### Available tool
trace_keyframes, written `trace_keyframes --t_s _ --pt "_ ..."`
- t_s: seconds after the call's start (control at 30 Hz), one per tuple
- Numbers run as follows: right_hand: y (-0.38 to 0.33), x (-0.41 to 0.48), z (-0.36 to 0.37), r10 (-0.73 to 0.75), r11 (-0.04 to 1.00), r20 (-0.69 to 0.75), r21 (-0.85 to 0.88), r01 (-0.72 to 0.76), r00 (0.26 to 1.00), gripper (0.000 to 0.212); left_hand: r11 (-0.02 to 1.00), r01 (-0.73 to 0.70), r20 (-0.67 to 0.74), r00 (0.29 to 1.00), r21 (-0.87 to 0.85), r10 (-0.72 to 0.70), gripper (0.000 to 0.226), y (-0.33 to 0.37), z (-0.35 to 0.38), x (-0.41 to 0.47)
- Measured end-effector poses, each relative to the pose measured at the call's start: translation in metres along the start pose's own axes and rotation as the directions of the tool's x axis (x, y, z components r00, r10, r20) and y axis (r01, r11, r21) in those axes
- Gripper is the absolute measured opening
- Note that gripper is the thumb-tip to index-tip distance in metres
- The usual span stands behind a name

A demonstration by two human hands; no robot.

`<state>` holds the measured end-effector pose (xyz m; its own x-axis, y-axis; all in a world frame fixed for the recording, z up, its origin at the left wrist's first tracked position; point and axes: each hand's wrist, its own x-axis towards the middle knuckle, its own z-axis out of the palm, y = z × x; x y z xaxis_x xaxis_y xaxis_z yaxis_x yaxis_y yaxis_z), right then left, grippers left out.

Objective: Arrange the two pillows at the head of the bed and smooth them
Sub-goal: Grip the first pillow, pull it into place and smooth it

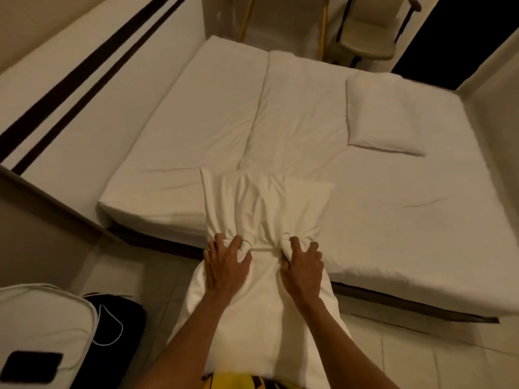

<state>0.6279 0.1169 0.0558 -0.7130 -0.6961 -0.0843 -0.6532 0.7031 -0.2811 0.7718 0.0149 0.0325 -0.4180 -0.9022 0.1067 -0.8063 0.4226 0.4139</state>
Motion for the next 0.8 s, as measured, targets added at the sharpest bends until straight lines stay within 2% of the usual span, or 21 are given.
trace_keyframes --t_s 0.3,0.63,0.8 --pt "-0.078 0.059 0.029 -0.045 0.999 0.06 0.007 0.045 0.997 0.047 0.996 0.083 0.008 0.997 0.014 -0.083 0.035 -0.061 -0.007 0.073" --pt "-0.16 0.164 0.053 -0.061 0.997 0.108 0.051 0.056 0.992 0.045 0.992 0.106 0.03 0.994 0.071 -0.108 0.029 -0.112 -0.01 0.195" --pt "-0.192 0.2 0.064 -0.019 0.999 0.159 0.04 0.013 0.987 0.044 0.989 0.096 0.062 0.993 0.116 -0.104 0.031 -0.133 -0.005 0.244"
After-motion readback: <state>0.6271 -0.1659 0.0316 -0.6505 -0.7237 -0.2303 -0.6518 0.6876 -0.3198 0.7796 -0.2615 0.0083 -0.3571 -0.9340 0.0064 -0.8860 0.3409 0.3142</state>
